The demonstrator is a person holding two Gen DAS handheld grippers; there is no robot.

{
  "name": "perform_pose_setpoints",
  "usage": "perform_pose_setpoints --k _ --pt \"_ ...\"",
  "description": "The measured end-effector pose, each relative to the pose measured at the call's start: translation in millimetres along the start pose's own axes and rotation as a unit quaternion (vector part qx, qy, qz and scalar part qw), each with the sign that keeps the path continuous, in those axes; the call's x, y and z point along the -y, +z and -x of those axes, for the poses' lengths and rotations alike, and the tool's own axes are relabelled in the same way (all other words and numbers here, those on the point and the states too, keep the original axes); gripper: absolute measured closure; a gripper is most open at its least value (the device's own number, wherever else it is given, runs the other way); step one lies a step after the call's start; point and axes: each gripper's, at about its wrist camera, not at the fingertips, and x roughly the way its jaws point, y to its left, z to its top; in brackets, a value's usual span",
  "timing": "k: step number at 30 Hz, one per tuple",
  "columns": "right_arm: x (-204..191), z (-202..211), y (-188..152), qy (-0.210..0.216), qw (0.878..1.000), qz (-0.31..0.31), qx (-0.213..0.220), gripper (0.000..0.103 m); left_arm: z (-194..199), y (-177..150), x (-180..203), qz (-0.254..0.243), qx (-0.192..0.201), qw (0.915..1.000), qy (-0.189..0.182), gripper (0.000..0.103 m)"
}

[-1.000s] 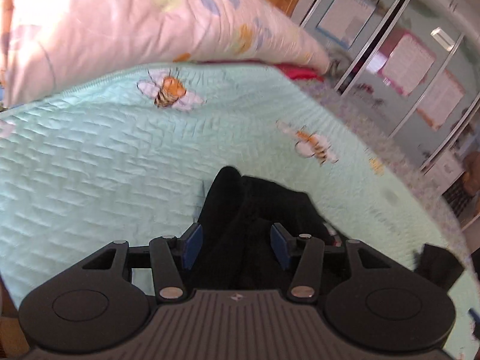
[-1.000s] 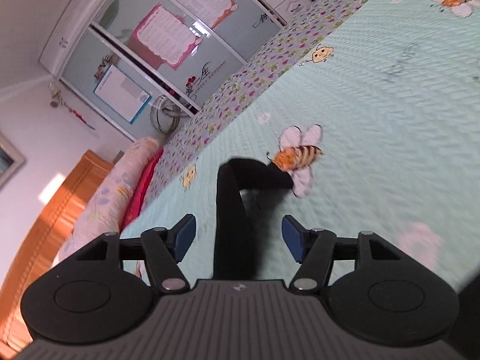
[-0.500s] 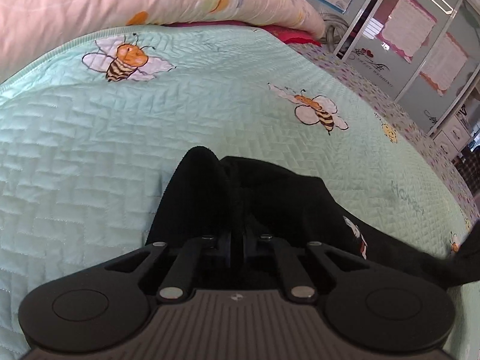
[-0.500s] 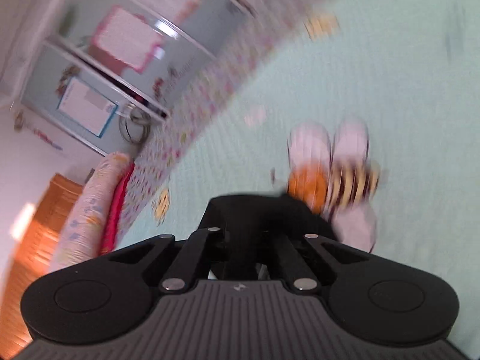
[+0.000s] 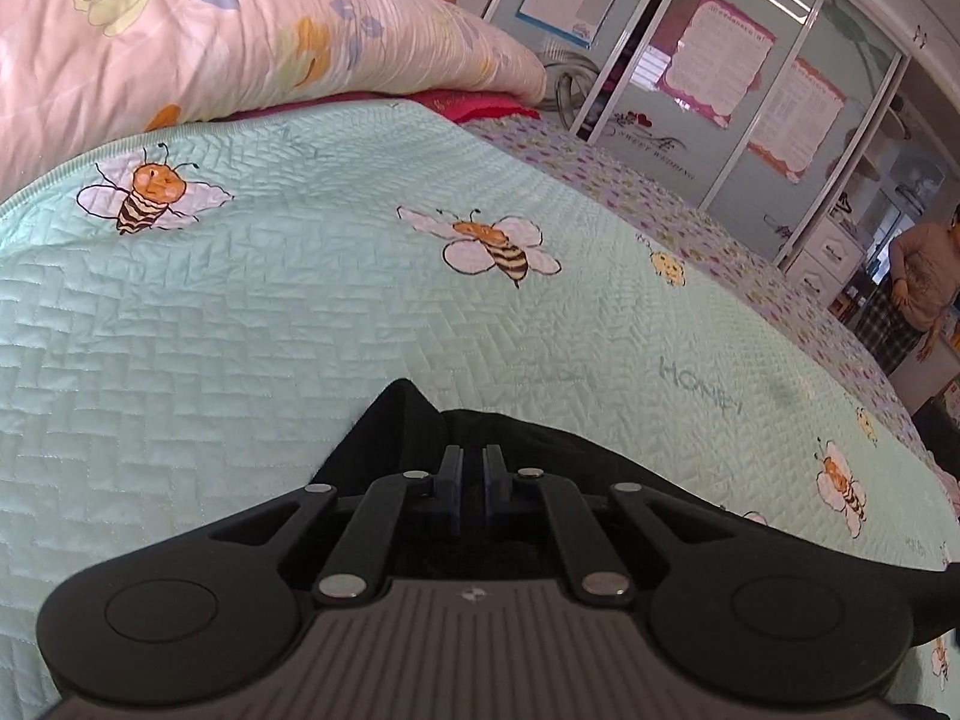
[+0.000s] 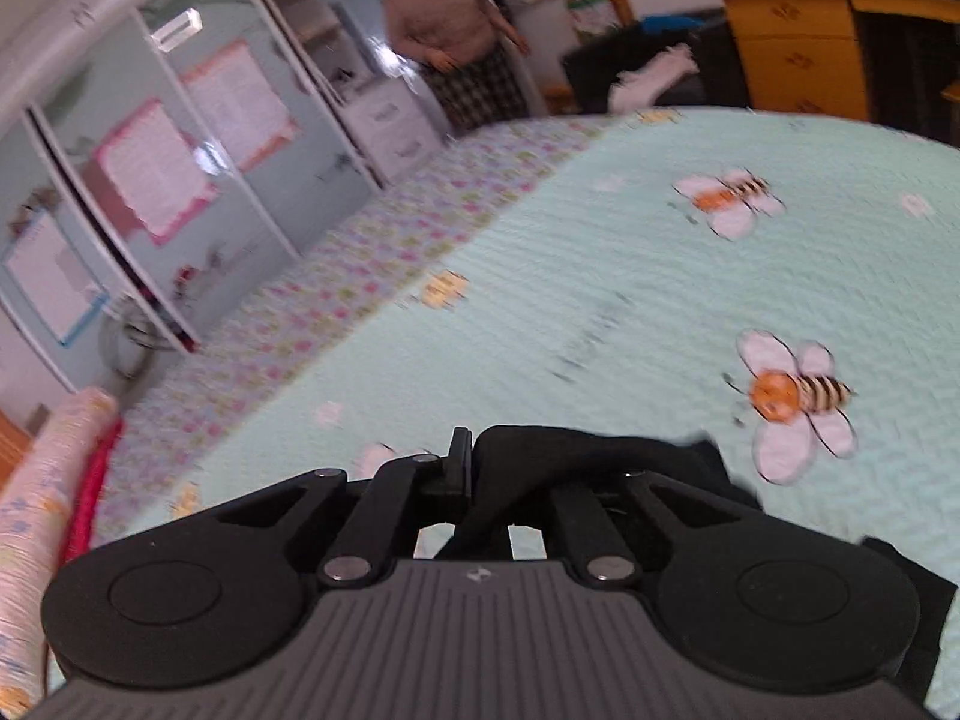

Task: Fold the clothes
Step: 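Open both grippers and release the black trousers onto the quilt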

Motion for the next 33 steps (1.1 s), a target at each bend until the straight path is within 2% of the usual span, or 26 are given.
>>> perform_pose_setpoints --k 2,4,5,6,7,8,11,13,16,19,22,24,26,28,29,33 --pt "9 -38 -9 -0.029 0.999 -0.013 -0.028 0.098 -5 2 0 -0.008 -0.006 0.9999 0.013 0.095" --pt "7 -82 -12 -0.038 0.998 -0.003 -0.055 0.096 -12 7 -1 -0.014 -0.014 0.9993 0.033 0.083" --pt "8 -101 -12 -0.035 0.997 -0.014 -0.075 0.092 -15 9 -3 -0.012 -0.017 0.9989 0.041 0.074" --pt "8 -121 -12 -0.031 0.995 -0.025 -0.094 0.077 -18 12 -5 -0.012 -0.018 0.9986 0.048 0.069" --pt "8 -138 -12 -0.024 0.993 -0.037 -0.113 0.065 -22 14 -6 -0.011 -0.019 0.9983 0.054 0.069" --pt "10 -145 -13 -0.004 0.99 -0.053 -0.129 0.064 -25 16 -8 -0.01 -0.02 0.9981 0.058 0.068" --pt "19 -132 -20 0.055 0.986 -0.071 -0.143 0.058 -35 18 -10 -0.004 -0.029 0.9974 0.066 0.067" --pt "32 -115 -23 0.058 0.986 -0.052 -0.147 0.058 -39 16 -9 0.002 -0.039 0.9968 0.07 0.067" --pt "73 -89 -18 0.085 0.987 -0.054 -0.126 0.058 -27 4 2 -0.007 -0.031 0.9984 0.046 0.067" --pt "116 -79 -8 0.088 0.988 -0.077 -0.103 0.058 -10 -7 14 -0.015 -0.015 0.9991 0.036 0.064" --pt "146 -93 -8 0.075 0.984 -0.112 -0.115 0.057 5 -13 23 -0.018 -0.008 0.9993 0.032 0.063" --pt "156 -101 -13 0.081 0.981 -0.135 -0.118 0.057 12 -17 26 -0.02 -0.01 0.9993 0.03 0.062" --pt "161 -104 -18 0.092 0.976 -0.158 -0.117 0.062 19 -21 29 -0.023 -0.012 0.9991 0.034 0.062" --pt "156 -98 -18 0.09 0.977 -0.159 -0.11 0.099 25 -24 29 -0.023 -0.014 0.9991 0.034 0.062" --pt "152 -90 -17 0.088 0.978 -0.16 -0.1 0.103 28 -26 29 -0.023 -0.014 0.9991 0.034 0.061" --pt "138 -49 3 0.149 0.974 -0.16 -0.054 0.103 34 -34 26 -0.015 -0.019 0.999 0.038 0.059"
